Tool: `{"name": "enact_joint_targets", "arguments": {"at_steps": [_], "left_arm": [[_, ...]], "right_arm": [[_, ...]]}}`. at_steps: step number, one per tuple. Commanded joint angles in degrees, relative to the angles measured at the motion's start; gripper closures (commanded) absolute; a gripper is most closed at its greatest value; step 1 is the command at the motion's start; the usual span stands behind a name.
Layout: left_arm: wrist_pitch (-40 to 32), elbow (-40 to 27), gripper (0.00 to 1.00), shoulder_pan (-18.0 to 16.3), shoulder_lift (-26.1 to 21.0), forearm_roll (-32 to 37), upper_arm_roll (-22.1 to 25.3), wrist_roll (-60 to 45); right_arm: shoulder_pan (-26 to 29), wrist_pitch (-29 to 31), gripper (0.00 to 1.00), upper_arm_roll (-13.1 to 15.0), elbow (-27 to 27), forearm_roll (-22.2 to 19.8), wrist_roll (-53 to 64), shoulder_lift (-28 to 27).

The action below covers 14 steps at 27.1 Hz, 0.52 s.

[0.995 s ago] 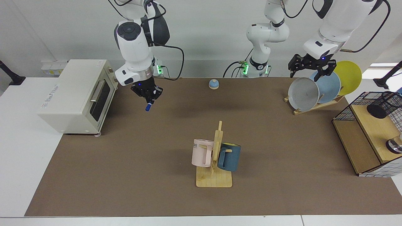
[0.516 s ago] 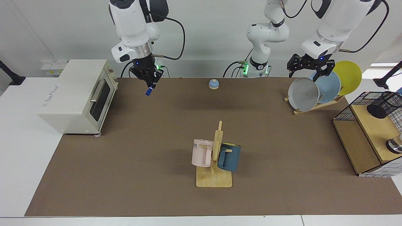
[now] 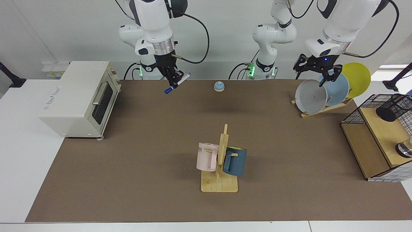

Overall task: Put markers into pen holder
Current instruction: 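Lift the marker with the right gripper while the left gripper reaches in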

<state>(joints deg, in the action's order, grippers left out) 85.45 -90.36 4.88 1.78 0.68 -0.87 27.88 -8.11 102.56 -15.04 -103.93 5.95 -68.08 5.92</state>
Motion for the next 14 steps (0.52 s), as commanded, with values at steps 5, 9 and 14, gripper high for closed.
{"name": "enact_joint_targets", "arguments": {"at_steps": [5, 9, 14], "left_arm": [[0.95, -1.14, 0.04, 0.22, 0.76, -4.9, -0.45, 19.75], [1.39, -1.93, 0.02, 0.22, 0.85, -8.32, -1.15, 20.55], [2.35, -3.77, 0.01, 0.75, 2.08, -12.02, -3.34, 20.63]], "right_arm": [[-6.39, 7.73, 1.0, 0.01, 0.75, 1.96, -24.46, -1.97], [-8.85, 8.09, 1.0, 0.01, 0.75, 1.43, -28.5, -3.98], [-10.25, 10.11, 1.0, -0.08, 1.1, 1.16, -33.08, -5.83]]}}
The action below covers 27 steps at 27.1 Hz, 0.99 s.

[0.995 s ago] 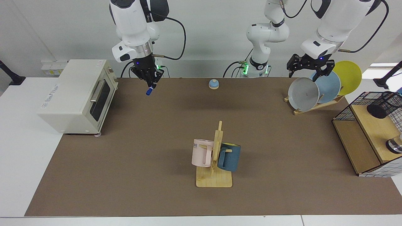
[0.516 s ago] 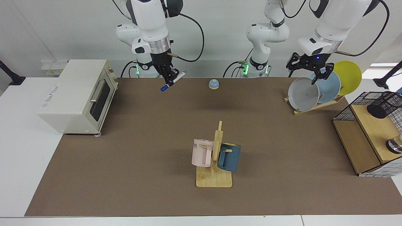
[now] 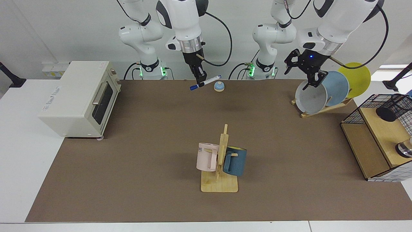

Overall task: Put markers into pen holder
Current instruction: 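Lift the marker with the right gripper while the left gripper reaches in, then grasp the marker with the left gripper from the right gripper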

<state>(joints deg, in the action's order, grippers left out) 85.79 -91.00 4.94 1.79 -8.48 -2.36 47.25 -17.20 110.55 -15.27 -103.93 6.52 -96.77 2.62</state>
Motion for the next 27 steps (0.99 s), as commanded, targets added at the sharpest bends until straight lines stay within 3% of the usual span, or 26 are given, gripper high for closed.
{"name": "enact_joint_targets", "arguments": {"at_steps": [1, 7, 13, 21, 27], "left_arm": [[2.7, -3.3, 0.01, 0.86, 2.25, -2.86, -2.73, 1.36], [10.96, -6.38, 0.1, 1.13, 2.34, -2.86, -9.05, 1.09], [14.66, -9.54, 0.18, 2.61, 1.29, -3.64, -13.63, -0.48], [24.77, -15.78, 0.19, 8.94, 1.47, -7.51, -13.99, -3.83], [27.41, -16.93, 0.22, 9.3, 0.85, -7.6, -13.99, -3.74]], "right_arm": [[-1.52, 2.39, 1.0, 0.15, 1.1, 0.69, -5.27, -2.96], [-2.92, 7.57, 1.0, 0.15, 1.1, 1.48, -11.94, -4.28], [-3.63, 8.54, 1.0, 0.15, 1.1, 1.13, -16.43, -6.04], [-3.19, 9.16, 1.0, 0.24, 1.1, 1.39, -16.53, -6.13], [-2.93, 9.25, 1.0, 0.24, 1.1, 2.09, -16.09, -6.48]]}}
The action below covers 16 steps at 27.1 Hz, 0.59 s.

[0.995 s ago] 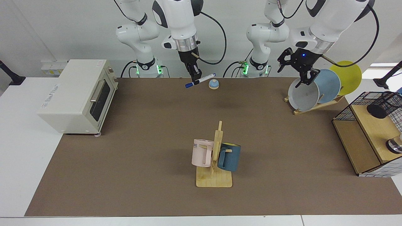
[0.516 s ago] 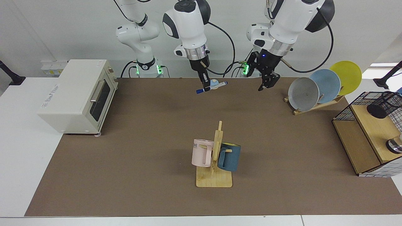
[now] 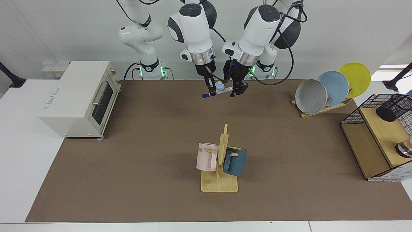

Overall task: Put markers into pen holder
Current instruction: 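Grasp the marker with the left gripper from the right gripper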

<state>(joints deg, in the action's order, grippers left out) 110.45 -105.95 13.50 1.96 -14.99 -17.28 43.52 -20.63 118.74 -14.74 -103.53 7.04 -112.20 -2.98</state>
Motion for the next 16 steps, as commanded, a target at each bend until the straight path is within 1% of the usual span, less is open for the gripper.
{"name": "enact_joint_targets", "arguments": {"at_steps": [1, 2, 5, 6, 7, 9, 10, 15, 16], "left_arm": [[2.75, -1.98, 0.25, 0.74, 0.68, -1.1, 0.93, 0.07], [2.75, -1.98, 0.28, 0.74, 0.68, -1.1, 0.93, 0.07], [2.58, -1.98, 0.45, 0.83, 0.76, -1.1, 0.93, 0.07], [2.58, -1.98, 0.49, 1.18, 0.76, -1.1, 0.93, -0.01], [2.58, -1.98, 0.5, 1.27, 0.76, -1.1, 0.93, -0.1], [2.49, -1.98, 0.59, 1.53, 0.76, -1.1, 0.93, -0.28], [2.58, -1.98, 0.61, 1.53, 0.76, -1.1, 0.93, -0.28], [2.31, -1.98, 0.61, 1.62, 0.85, -1.1, 0.93, -0.28], [2.31, -1.98, 0.63, 1.62, 0.85, -1.01, 0.93, -0.19]], "right_arm": [[0.41, 1.05, 1.0, -0.29, 0.7, 1.57, -0.65, -0.89], [0.41, 1.05, 1.0, -0.29, 0.7, 1.57, -0.65, -0.89], [0.5, 1.05, 1.0, -0.28, 0.7, 1.57, -0.57, -0.89], [0.5, 0.97, 1.0, -0.29, 0.7, 1.57, -0.57, -0.98], [0.5, 1.05, 1.0, -0.29, 0.7, 1.57, -0.57, -0.89], [0.59, 1.05, 1.0, -0.29, 0.7, 1.57, -0.48, -0.98], [0.59, 1.05, 1.0, -0.29, 0.7, 1.57, -0.57, -0.98], [0.85, 0.97, 1.0, -0.2, 0.7, 1.66, -0.48, -0.98], [0.85, 1.05, 1.0, -0.2, 0.7, 1.66, -0.48, -0.98]]}}
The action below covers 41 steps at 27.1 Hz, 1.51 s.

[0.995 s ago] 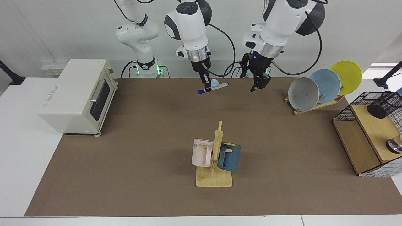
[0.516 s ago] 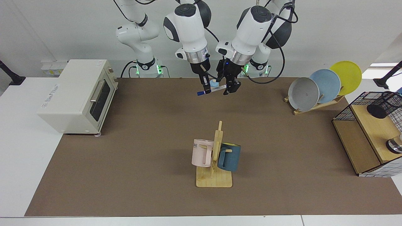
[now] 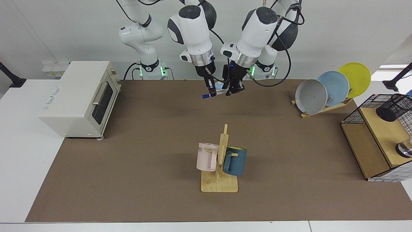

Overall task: Put markers into pen holder
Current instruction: 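Grasp the marker with the left gripper from the right gripper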

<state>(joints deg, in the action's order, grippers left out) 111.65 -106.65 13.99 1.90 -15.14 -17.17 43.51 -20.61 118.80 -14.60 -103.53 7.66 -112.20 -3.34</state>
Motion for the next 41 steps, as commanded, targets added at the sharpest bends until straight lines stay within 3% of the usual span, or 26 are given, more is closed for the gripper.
{"name": "enact_joint_targets", "arguments": {"at_steps": [1, 5, 14, 16, 17, 19, 22, 25, 26, 33, 41], "left_arm": [[1.02, -1.28, 0.68, 1.12, 0.91, -0.86, 0.82, -0.18], [0.67, -1.28, 1.0, 1.12, 0.91, -0.86, 0.82, 0.0], [0.06, -1.36, 1.0, 1.04, 1.0, -0.86, 0.82, -0.35], [0.14, -1.36, 1.0, 1.04, 1.0, -0.86, 0.82, -0.35], [0.14, -1.36, 1.0, 1.04, 1.0, -0.86, 0.82, -0.35], [0.14, -1.36, 1.0, 1.04, 1.0, -0.86, 0.82, -0.35], [0.06, -1.36, 1.0, 0.95, 1.0, -0.86, 0.82, -0.35], [-0.29, -1.36, 1.0, 0.86, 1.0, -0.77, 0.91, -0.35], [-0.73, -1.28, 1.0, 0.69, 1.0, -0.6, 0.91, -0.35], [-1.09, -1.28, 1.0, 0.33, 1.0, 0.2, 1.0, -1.67], [-4.6, -1.1, 1.0, 0.16, 1.17, 6.78, 1.44, -2.37]], "right_arm": [[0.84, 1.0, 1.0, -0.35, 0.7, 1.04, -0.48, -0.62], [0.93, 0.91, 1.0, -0.35, 0.7, 0.96, -0.48, -0.62], [1.01, 0.91, 1.0, -0.08, 0.7, 1.13, -0.3, -0.53], [1.01, 0.91, 0.95, 0.01, 0.7, 1.31, -0.21, -0.62], [1.1, 0.91, 0.89, 0.09, 0.7, 2.0, 0.13, -0.53], [1.45, 1.0, 0.65, 0.36, 0.7, 4.28, 1.27, -0.35], [2.94, 1.0, 0.55, 0.36, 0.7, 6.84, 3.56, -0.09], [3.3, 1.0, 0.11, 0.44, 0.7, 7.2, 4.18, 0.17], [3.3, 1.0, 0.01, 0.45, 0.7, 7.28, 4.79, 0.17], [7.07, -1.98, 0.01, 0.45, 0.69, 6.49, 17.16, 1.49], [14.45, -12.79, 0.01, 0.8, 0.78, 5.62, 53.61, 3.25]]}}
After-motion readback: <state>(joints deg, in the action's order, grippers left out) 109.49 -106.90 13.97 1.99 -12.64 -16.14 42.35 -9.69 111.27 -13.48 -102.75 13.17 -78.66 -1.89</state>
